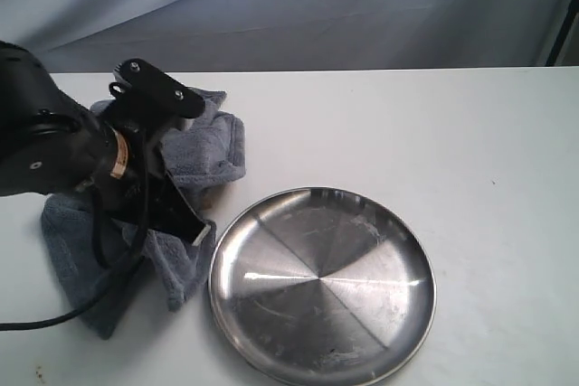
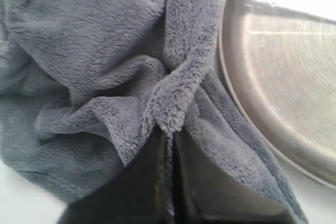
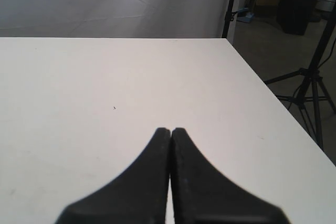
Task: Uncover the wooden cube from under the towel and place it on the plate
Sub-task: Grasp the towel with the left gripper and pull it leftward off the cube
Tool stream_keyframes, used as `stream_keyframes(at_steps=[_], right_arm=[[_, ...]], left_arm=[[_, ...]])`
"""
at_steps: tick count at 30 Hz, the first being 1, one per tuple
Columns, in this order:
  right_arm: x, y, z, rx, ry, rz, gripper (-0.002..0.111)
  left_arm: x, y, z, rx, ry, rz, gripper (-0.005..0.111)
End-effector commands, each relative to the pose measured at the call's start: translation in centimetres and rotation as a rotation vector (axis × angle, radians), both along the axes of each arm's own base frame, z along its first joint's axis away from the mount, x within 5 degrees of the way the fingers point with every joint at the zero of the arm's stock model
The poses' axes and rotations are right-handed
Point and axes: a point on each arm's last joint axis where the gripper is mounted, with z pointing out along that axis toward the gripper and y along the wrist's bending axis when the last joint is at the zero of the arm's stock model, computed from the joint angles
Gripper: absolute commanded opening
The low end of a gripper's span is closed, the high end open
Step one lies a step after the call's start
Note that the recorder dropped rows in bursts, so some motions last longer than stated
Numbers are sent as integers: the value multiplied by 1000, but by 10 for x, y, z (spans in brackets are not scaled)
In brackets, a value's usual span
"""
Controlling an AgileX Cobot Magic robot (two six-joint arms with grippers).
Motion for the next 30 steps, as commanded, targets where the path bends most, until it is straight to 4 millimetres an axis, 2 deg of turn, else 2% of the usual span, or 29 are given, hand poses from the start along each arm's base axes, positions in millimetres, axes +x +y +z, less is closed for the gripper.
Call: stream_keyframes(at_steps=[1,13,19,30], right_arm=[[0,0,-1,0,0,-1,0],[0,0,-1,0,0,-1,0],[0,0,-1,0,0,-1,0],[0,0,-1,0,0,-1,0]], left_arm=[[-2,5,19,-25,-91,26,0],[-7,21,52,-84,-239,158,0],[-5,35,56,20,-293,254,0],[-5,52,59,108,-330,422,0]])
